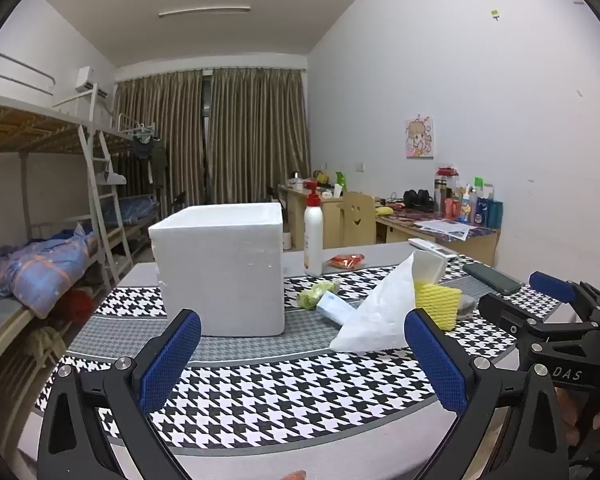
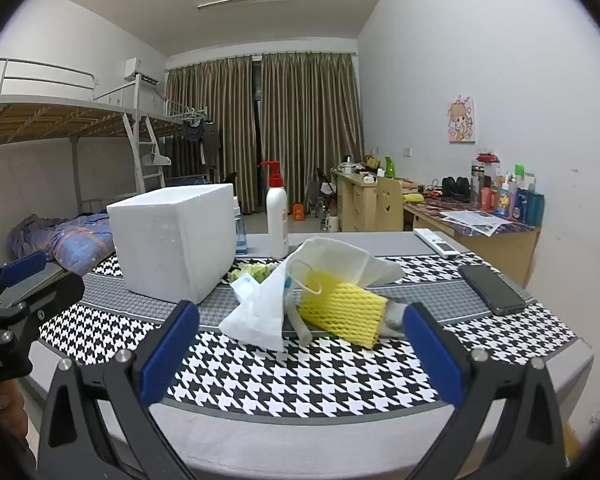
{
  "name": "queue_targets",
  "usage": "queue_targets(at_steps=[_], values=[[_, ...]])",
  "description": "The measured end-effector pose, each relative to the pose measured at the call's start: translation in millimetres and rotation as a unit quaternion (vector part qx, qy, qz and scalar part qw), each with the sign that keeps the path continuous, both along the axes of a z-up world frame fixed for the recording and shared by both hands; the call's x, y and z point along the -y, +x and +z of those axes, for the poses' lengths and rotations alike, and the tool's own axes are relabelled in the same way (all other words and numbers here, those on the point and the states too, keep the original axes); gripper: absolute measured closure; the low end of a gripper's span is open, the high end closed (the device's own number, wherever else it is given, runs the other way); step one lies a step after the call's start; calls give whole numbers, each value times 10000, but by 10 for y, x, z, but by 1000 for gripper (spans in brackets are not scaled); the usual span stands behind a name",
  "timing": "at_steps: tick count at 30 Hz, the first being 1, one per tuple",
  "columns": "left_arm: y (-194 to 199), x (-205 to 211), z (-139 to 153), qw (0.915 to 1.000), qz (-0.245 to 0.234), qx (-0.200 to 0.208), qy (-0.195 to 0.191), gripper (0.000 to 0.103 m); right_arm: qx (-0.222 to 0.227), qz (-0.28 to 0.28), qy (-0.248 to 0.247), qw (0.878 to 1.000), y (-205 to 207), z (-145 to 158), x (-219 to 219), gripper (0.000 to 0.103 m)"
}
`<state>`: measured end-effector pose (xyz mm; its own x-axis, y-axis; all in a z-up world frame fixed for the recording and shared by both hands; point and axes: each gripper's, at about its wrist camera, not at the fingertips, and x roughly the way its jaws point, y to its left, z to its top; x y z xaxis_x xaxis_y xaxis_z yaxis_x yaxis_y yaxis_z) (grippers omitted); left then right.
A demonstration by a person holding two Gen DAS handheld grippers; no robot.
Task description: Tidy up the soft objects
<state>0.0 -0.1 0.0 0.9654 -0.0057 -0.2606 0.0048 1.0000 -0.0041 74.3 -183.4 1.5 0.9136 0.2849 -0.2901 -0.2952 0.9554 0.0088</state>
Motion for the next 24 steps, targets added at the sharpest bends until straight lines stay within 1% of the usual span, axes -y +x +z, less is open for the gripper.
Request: queue_targets(at_steps=[3,4,6,9,12,13,17,24], values=[[5,7,1,10000,-63,0,11,1,-6,-1,6,10000,0,4,-2,0],[4,1,-1,10000,13,-1,-32,1,-6,-2,8,10000,3,6,-4,0],[18,2,-3,10000,-3,-31,8,1,-2,0,16,10000,0,9,-2,0],[56,-24,13,10000,-7,-78,-40,1,12,0,10,10000,-2,12,-1,0],[6,-59,42,10000,35,-60,-58,1,24,4,9,10000,3,19,-18,0],[19,-22,-18,10000,42,-61,-14,1,25,5,17,10000,14,36,-14,0],[13,-34,-11,10000,32,-50,-59,1,41,4,38,10000,7,23,-4,0],[-3,-3,-18,10000,47,-24,19,1,55,54,31,10000,-12,35,-18,0]])
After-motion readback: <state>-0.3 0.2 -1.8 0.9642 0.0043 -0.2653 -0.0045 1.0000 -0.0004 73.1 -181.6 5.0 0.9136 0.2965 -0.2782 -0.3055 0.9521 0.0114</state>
